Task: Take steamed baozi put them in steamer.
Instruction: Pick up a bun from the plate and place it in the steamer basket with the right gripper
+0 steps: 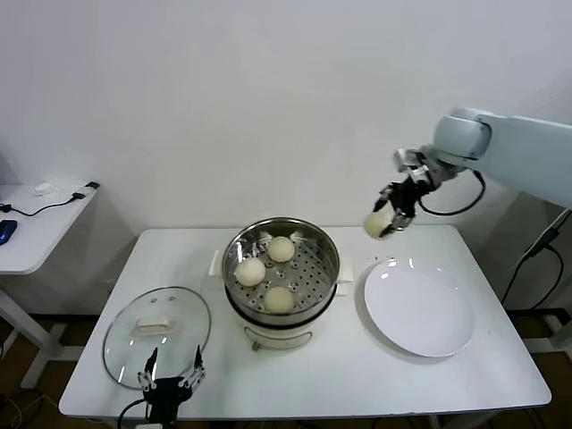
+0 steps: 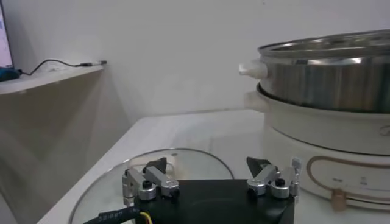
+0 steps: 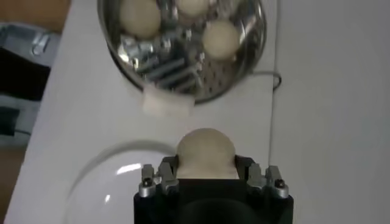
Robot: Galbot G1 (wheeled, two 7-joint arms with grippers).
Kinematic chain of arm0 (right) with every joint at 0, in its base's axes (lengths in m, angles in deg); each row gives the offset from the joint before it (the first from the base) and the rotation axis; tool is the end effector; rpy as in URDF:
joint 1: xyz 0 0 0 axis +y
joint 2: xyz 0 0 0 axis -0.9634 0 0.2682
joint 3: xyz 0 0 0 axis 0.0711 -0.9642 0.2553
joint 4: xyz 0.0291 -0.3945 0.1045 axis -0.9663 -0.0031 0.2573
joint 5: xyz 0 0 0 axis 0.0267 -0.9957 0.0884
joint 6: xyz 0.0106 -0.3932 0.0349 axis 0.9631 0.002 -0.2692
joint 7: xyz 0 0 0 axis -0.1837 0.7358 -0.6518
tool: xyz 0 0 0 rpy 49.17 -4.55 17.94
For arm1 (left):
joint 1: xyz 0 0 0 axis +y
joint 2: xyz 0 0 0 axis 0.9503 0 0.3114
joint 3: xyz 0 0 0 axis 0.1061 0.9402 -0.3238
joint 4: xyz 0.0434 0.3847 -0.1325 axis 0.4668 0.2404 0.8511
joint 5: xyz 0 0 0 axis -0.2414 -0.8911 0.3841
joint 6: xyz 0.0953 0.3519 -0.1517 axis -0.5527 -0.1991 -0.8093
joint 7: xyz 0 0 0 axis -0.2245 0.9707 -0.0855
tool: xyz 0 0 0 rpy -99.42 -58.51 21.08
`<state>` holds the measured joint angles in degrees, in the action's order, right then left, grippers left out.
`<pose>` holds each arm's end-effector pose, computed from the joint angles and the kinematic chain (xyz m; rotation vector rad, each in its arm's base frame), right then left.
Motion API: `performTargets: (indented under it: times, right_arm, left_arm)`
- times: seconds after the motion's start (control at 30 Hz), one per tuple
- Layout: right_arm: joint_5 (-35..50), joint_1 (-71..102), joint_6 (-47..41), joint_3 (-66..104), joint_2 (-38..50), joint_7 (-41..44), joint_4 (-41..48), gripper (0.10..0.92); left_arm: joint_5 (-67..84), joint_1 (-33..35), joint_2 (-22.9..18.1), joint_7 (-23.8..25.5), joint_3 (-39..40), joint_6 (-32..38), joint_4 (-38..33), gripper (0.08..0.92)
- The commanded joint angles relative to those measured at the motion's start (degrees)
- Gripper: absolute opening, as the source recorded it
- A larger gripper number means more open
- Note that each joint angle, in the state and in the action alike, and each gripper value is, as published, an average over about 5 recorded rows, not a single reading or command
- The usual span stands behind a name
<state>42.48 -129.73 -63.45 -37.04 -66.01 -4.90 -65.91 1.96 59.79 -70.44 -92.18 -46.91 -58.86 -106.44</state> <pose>0.6276 -0.0817 0.0327 1.4486 -1.4864 1.3617 0.1070 0.0096 -0.4163 0.1957 -2.8289 -0.1417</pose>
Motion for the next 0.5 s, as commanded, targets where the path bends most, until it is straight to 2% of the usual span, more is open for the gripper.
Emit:
performTargets:
  times: [0.03,0.27,0.5]
  right_arm:
    - [12.98,-4.6,-5.64,-4.47,-14.41,-6.95,-10.17,0.628]
    - [10.81,3.24,-7.85,-4.3,-20.16,-11.6,-5.55,0.628]
    - [6.19,9.0,-8.97,-3.77,-20.45,-13.21,-2.48,0.628]
  left_arm:
    - [0.01,0.27,-0.27,-0.04,0.25,0.04,-0.38,0.823]
    - [0.08,0.12,-0.39,-0.09,-0.01,-0.02,-0.21,0.823]
    - [0.21,0.11,-0.3,-0.13,-0.29,-0.1,-0.12,0.823]
